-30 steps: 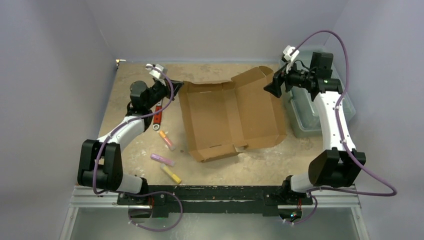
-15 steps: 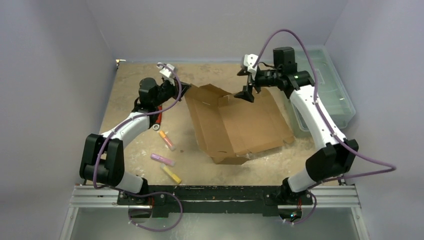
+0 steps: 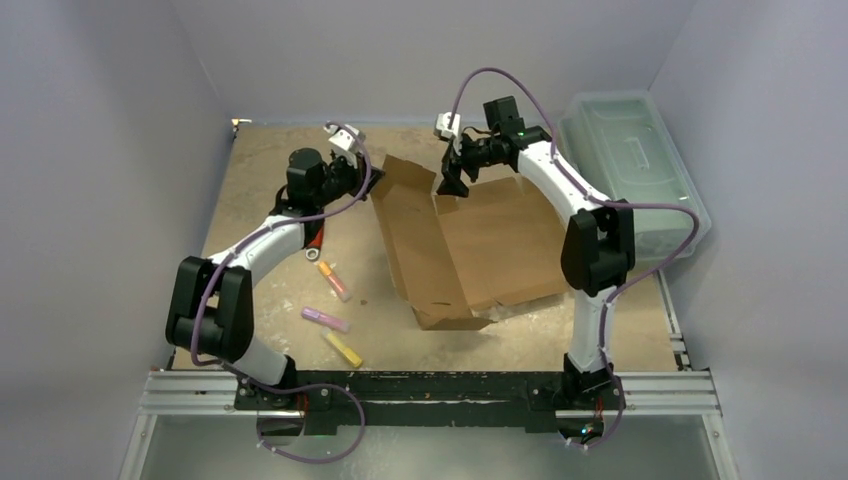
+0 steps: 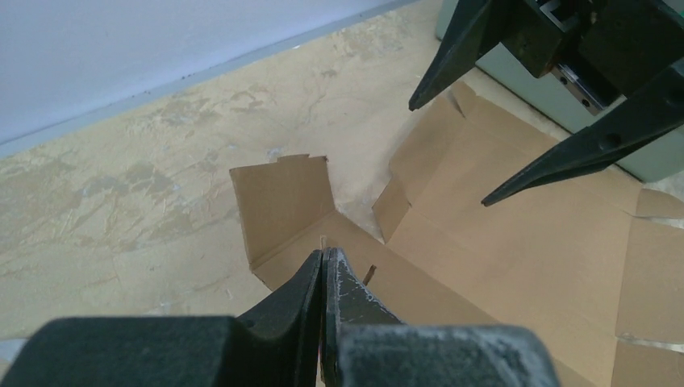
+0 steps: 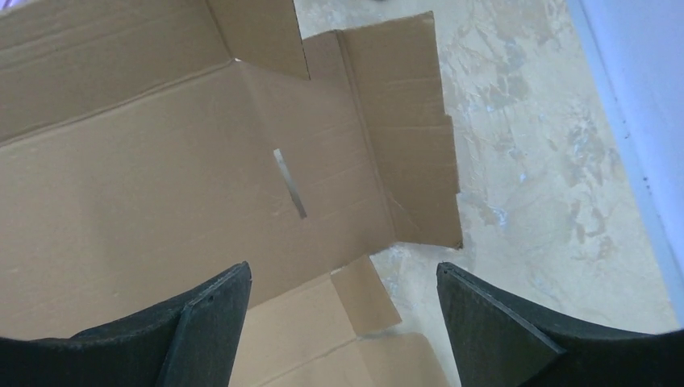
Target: Fold the paper box
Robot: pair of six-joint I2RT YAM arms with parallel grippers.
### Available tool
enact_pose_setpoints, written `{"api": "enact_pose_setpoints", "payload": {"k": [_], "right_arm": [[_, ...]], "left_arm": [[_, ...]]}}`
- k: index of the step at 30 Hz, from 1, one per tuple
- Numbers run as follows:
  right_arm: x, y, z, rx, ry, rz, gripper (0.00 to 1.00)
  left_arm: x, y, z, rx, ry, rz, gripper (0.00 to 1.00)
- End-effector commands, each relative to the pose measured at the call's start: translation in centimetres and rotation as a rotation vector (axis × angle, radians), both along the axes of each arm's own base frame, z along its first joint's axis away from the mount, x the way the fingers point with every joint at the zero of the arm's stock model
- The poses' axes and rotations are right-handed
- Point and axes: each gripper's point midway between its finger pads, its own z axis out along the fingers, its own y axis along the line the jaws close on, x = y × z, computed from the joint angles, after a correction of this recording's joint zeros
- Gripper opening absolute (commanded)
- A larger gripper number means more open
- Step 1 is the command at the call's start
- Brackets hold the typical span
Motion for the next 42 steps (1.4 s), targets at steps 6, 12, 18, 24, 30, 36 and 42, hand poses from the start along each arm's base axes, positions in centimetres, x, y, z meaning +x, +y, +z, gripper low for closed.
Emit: {"api": "enact_pose_setpoints", "payload": {"k": [6, 12, 18, 24, 30, 36, 42], "right_arm": [[-1.9, 0.7, 3.2, 0.079, 0.004, -0.003, 0.86], [-9.0, 1.6, 4.4, 0.189, 0.162, 0.082, 0.81], [-12.4, 0.5, 2.1, 0.157, 0.172, 0.107, 0.82], [-14.0, -1.6, -0.9, 0.06, 0.165, 0.059, 0.81], [-13.6, -4.2, -0.3, 0.051, 0.119, -0.036, 0.82], [-14.4, -5.4, -1.4, 0.05, 0.151, -0.062, 0.83], [-14.5, -5.9, -1.3, 0.073, 0.139, -0.081, 0.84]], "left_arm": [[3.5, -0.7, -2.7, 0.063, 0.157, 0.038, 0.0], [5.0, -1.2, -5.2, 0.08, 0.302, 0.08, 0.0], [5.5, -2.6, -7.3, 0.125, 0.389, 0.096, 0.0], [5.3, -3.2, -9.7, 0.118, 0.493, 0.1, 0.07], [5.4, -2.6, -10.8, 0.112, 0.576, 0.151, 0.26], [5.3, 3.0, -6.0, 0.071, 0.512, 0.354, 0.49], [-1.9, 8.4, -6.4, -0.087, 0.621, 0.415, 0.61]]}}
